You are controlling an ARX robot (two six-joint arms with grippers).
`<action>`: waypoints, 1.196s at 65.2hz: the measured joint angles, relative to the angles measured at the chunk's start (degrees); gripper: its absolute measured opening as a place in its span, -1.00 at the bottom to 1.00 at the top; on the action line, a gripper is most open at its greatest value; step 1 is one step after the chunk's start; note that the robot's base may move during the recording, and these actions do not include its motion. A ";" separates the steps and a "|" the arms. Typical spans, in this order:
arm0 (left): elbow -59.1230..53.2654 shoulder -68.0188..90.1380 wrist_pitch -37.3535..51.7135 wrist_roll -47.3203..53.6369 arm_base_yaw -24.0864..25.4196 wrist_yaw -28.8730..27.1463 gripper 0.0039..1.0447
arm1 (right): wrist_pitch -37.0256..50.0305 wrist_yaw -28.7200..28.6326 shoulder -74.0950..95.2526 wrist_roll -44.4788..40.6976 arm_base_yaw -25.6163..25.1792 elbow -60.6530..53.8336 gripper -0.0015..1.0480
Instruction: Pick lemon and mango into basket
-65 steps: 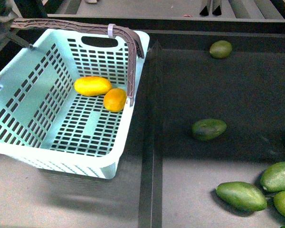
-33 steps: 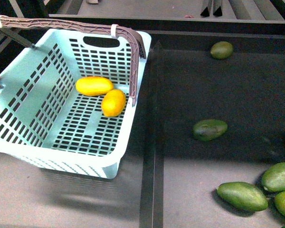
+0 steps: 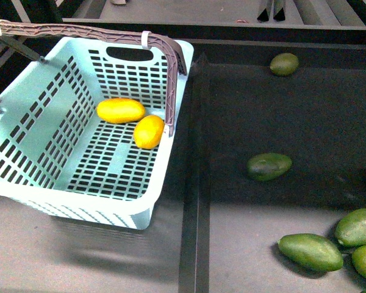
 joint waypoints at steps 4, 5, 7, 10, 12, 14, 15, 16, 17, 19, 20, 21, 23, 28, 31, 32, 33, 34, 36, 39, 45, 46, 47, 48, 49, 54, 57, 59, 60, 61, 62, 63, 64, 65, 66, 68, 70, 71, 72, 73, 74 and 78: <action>-0.02 -4.13 -3.69 0.00 0.00 0.00 -0.94 | 0.00 0.00 0.00 0.00 0.00 0.00 0.83; -0.02 -4.94 -4.42 0.00 0.00 0.00 -0.94 | 0.00 0.00 0.00 0.00 0.00 0.00 0.83; -0.02 -7.26 -6.54 0.00 0.00 0.00 -0.94 | 0.00 -0.02 0.00 0.00 0.00 0.00 0.83; -0.04 -10.23 -9.20 0.02 0.00 0.00 -0.94 | 0.00 0.00 0.00 0.00 0.00 0.00 0.83; -0.04 -11.96 -10.82 0.00 0.00 0.00 -0.94 | 0.00 0.00 0.00 0.00 0.00 0.00 0.83; -0.04 -13.31 -12.09 0.00 0.00 0.00 -0.94 | 0.00 0.00 0.00 0.00 0.00 0.00 0.83; -0.04 -13.94 -12.70 0.00 0.00 0.00 -0.94 | 0.00 0.00 0.00 0.00 0.00 0.00 0.83; -0.04 -14.25 -12.98 0.00 0.00 0.00 -0.94 | 0.00 0.00 0.00 0.00 0.00 0.00 0.83; -0.04 -14.88 -13.57 0.00 0.00 0.00 -0.94 | 0.00 0.00 0.00 0.00 0.00 0.00 0.83; -0.04 -16.09 -14.73 0.00 0.00 0.00 -0.94 | 0.00 -0.02 0.00 0.00 0.00 0.00 0.83; -0.04 -16.68 -15.30 0.02 0.00 0.00 -0.94 | 0.00 0.00 0.00 0.00 0.00 0.00 0.83; -0.04 -17.27 -15.85 0.02 0.00 0.00 -0.94 | 0.00 0.00 0.00 0.00 0.00 0.00 0.83; -0.04 -18.36 -16.90 0.02 0.00 0.00 -0.94 | 0.00 0.00 0.00 0.00 0.00 0.00 0.83; -0.04 -20.68 -19.10 0.00 0.00 0.00 -0.94 | 0.00 0.00 0.00 0.00 0.00 0.00 0.83; -0.04 -22.10 -20.50 0.02 0.00 0.00 -0.94 | 0.00 0.00 0.00 0.00 0.00 0.00 0.83; -0.04 -22.56 -20.94 0.00 0.00 0.00 -0.94 | 0.00 0.00 0.00 0.00 0.00 0.00 0.83; -0.04 -22.77 -21.16 0.02 0.00 0.00 -0.94 | 0.00 0.00 0.00 0.00 0.00 0.00 0.83; -0.04 -23.19 -21.59 0.02 0.00 0.00 -0.94 | 0.00 0.00 0.00 0.00 0.00 0.00 0.83; -0.04 -24.04 -22.49 0.00 0.00 0.00 -0.94 | 0.00 0.00 0.00 0.00 0.00 0.00 0.83; -0.04 -25.27 -23.67 0.00 0.00 0.00 -0.94 | 0.00 0.00 0.00 0.00 0.00 0.00 0.83; -0.04 -27.23 -25.64 0.02 0.00 0.00 -0.94 | 0.00 0.00 0.00 0.00 0.00 0.00 0.83; -0.04 -27.41 -25.81 0.00 0.00 0.00 -0.94 | 0.00 0.00 0.00 0.00 0.00 0.00 0.83; -0.04 -27.74 -26.12 0.00 0.00 0.00 -0.94 | 0.00 0.00 0.00 0.00 0.00 0.00 0.83; -0.04 -28.06 -26.43 0.00 0.00 0.00 -0.94 | 0.00 0.00 0.00 0.00 0.00 0.00 0.83; -0.04 -28.37 -26.75 0.00 0.00 0.00 -0.94 | 0.00 0.00 0.00 0.00 0.00 0.00 0.83; -0.04 -29.68 -28.06 0.00 0.00 0.00 -0.94 | 0.00 0.00 0.00 0.00 0.00 0.00 0.83; -0.04 -30.47 -28.89 0.00 0.00 0.00 -0.94 | 0.00 -0.02 0.00 0.00 0.00 0.00 0.83; -0.04 -30.99 -29.42 0.00 0.00 0.00 -0.94 | 0.00 0.00 0.00 0.00 0.00 0.00 0.83; -0.04 -31.98 -30.45 0.02 0.00 0.00 -0.94 | 0.00 -0.02 0.00 0.00 0.00 0.00 0.83; -0.04 -33.31 -32.57 0.02 0.02 0.00 -0.94 | 0.00 -0.02 0.00 0.00 0.00 0.00 0.83; -0.04 -35.06 -35.10 0.02 0.02 0.00 -0.94 | 0.00 0.00 0.00 0.00 0.00 0.00 0.83; -0.04 -36.70 -37.05 0.02 0.02 0.02 -0.94 | 0.00 0.00 0.00 0.00 0.00 0.00 0.83; -0.04 -37.44 -37.75 0.02 0.02 0.02 -0.94 | 0.00 0.00 0.00 0.00 0.00 0.00 0.83; -0.04 -38.64 -38.64 0.02 0.02 0.00 -0.94 | 0.00 0.00 0.00 0.00 0.00 0.00 0.83; -0.04 -39.54 -38.97 0.02 0.02 0.02 -0.94 | 0.00 0.00 0.00 0.00 0.00 0.00 0.83; -0.04 -40.37 -39.23 0.02 0.02 0.02 -0.94 | 0.00 0.00 0.00 0.00 0.00 0.00 0.83; -0.04 -40.52 -39.34 0.02 0.02 0.02 -0.94 | 0.00 -0.02 0.00 0.00 0.00 0.00 0.83; -0.04 -40.59 -39.36 0.02 0.02 0.00 -0.94 | 0.00 -0.02 0.00 0.00 0.00 0.00 0.83; -0.04 -40.65 -39.39 0.02 0.02 0.00 -0.94 | 0.00 0.00 0.00 0.00 0.00 0.00 0.83; -0.04 -40.70 -39.43 0.02 0.02 0.00 -0.94 | 0.00 -0.02 0.00 0.00 0.00 0.00 0.83; -0.04 -40.74 -39.47 0.02 0.02 0.00 -0.94 | 0.00 -0.02 0.00 0.00 0.00 0.00 0.83; -0.04 -40.74 -39.50 0.02 0.02 0.00 -0.94 | 0.00 -0.02 0.00 0.00 0.00 0.00 0.83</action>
